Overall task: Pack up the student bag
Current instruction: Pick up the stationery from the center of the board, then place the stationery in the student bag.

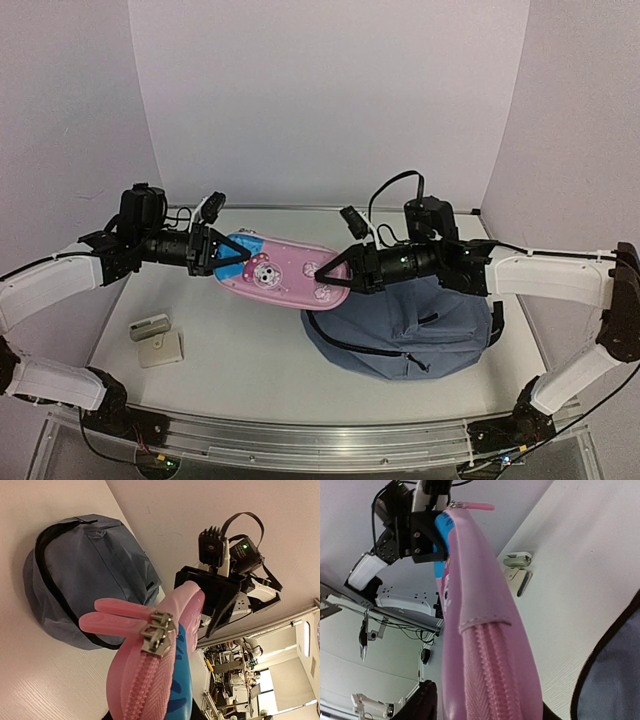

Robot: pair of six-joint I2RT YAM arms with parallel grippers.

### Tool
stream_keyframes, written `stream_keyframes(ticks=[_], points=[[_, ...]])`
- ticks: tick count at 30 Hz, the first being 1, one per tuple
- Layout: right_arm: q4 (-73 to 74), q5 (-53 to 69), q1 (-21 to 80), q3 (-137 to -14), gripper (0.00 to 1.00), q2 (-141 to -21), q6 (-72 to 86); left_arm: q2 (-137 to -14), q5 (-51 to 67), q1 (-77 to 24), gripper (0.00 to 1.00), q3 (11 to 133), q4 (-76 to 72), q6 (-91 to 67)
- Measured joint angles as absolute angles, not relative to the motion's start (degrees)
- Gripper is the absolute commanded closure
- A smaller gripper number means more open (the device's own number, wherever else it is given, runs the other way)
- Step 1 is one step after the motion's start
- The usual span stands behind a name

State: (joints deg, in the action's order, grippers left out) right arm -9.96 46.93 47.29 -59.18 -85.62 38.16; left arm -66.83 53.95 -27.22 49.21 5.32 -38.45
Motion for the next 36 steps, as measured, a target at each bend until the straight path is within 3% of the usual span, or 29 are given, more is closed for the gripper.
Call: stream_keyframes(ticks=[6, 15, 19, 25, 30, 36], points=[[-3.2, 32.7, 49.0, -59.6, 0.21, -85.6, 33.9, -67.7, 49.9, -24.4, 0.98, 46.0, 4.4, -42.5], [16.2, -2.2, 65.1, -71.7, 0.2, -92.9, 27.5, -66.4, 41.5, -14.1, 0.96, 41.1, 3.4, -48.6], [20.7, -8.9, 65.9, -73.5, 0.22, -97.2, 26.1, -63.3, 39.4, -12.0, 0.96, 40.5, 3.6, -50.0], [24.5, -12.9, 66.9, -77.1, 0.39, -103.7, 23.9, -61.3, 38.3, -10.6, 0.95, 39.8, 4.3, -51.1], [26.1, -13.6, 67.8, -77.8, 0.72, -105.6, 23.2, -61.3, 38.1, -10.4, 0.95, 38.3, 5.2, -51.4], [26.9, -14.7, 67.9, -78.8, 0.82, -105.6, 23.9, -61.3, 37.8, -10.3, 0.96, 38.2, 6.1, -51.5]])
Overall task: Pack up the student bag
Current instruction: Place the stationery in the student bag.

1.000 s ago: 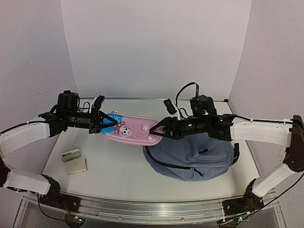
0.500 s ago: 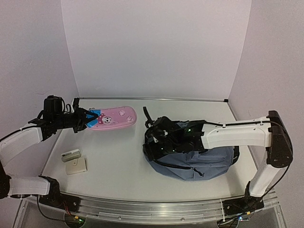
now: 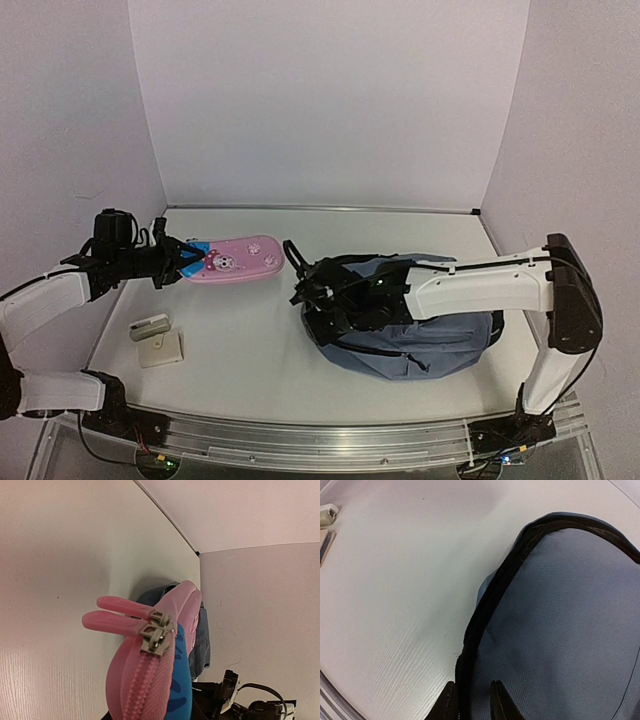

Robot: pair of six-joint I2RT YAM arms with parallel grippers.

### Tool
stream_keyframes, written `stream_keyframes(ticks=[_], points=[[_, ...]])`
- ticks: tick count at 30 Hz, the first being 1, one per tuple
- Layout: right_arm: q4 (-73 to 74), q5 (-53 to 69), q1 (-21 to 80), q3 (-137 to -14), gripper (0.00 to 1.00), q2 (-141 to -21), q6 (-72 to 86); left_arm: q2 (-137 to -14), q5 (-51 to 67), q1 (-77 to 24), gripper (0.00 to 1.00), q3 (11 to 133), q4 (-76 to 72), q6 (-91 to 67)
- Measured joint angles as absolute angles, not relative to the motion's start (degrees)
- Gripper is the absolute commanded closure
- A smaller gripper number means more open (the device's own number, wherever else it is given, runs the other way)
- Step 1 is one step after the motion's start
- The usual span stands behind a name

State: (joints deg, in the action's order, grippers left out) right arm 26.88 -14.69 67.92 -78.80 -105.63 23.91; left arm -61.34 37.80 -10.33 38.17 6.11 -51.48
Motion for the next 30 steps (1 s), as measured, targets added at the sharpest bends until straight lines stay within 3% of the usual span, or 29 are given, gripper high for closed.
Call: stream_keyframes(ticks=[5, 20, 30], points=[[27.2, -15.8, 67.9, -78.9, 1.0, -104.1, 25.0, -61.3, 38.2, -10.3, 0.97, 38.2, 6.2, -51.4], [27.2, -25.9, 63.6, -71.9, 1.0, -89.8, 35.9, -60.2, 42.4, -11.9, 0.97, 39.2, 8.7, -51.3], [26.8, -30.7, 61.6, -65.2, 1.0, -74.8, 42.8, -65.6, 37.3, -28.3, 0.98, 39.4, 1.1, -58.6]])
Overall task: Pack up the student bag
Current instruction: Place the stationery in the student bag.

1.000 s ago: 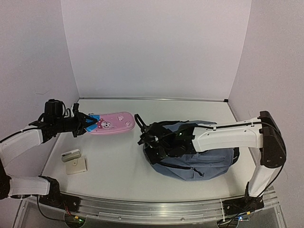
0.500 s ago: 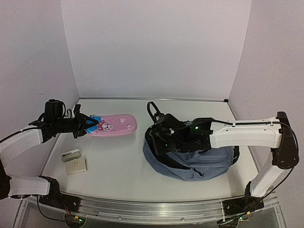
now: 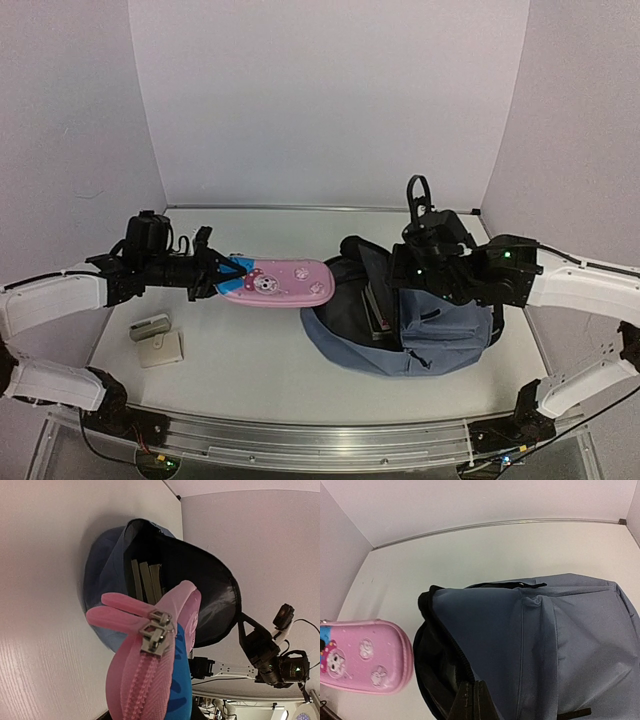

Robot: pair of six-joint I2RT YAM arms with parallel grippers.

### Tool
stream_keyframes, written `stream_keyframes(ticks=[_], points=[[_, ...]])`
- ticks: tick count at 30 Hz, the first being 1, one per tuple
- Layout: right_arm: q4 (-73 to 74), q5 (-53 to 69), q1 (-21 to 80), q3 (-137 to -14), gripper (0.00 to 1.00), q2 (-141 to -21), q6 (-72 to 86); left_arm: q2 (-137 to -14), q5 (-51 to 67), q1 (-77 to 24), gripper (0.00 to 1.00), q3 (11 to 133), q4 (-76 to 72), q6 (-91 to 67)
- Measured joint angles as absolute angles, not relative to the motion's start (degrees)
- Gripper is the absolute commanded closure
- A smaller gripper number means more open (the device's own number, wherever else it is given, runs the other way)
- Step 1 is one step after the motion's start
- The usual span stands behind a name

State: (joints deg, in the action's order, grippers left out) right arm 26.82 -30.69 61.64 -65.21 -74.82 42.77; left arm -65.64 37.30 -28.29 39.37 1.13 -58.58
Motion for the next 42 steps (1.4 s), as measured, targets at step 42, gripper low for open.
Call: stream_keyframes(ticks=[42], points=[[12.7, -23.0, 61.6, -59.0, 1.0, -64.8, 38.6, -115.7, 32.6, -53.9, 0.92, 73.7, -15.9, -63.9]])
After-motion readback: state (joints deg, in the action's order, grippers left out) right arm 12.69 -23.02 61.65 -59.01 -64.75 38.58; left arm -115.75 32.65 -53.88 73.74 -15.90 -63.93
